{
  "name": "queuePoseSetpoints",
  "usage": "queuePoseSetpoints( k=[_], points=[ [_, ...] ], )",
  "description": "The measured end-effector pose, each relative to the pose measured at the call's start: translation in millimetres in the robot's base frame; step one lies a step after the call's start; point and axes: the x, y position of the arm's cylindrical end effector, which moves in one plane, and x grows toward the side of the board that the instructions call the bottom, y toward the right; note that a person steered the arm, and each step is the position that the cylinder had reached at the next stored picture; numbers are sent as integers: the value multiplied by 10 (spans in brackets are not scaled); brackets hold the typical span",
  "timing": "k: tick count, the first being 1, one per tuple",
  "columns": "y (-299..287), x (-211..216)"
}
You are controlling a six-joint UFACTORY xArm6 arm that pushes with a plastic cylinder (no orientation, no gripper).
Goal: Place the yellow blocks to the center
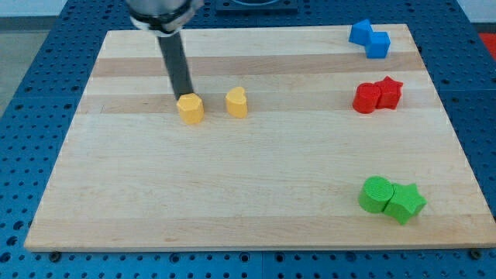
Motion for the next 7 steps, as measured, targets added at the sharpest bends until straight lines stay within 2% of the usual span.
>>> queuePoseSetpoints(
  k=[1,2,3,4,5,6,7],
  points=[
    [390,-1],
    [83,-17],
    [-504,-124],
    [-803,295],
    [-388,394],
    [270,390],
    [242,378]
  ],
)
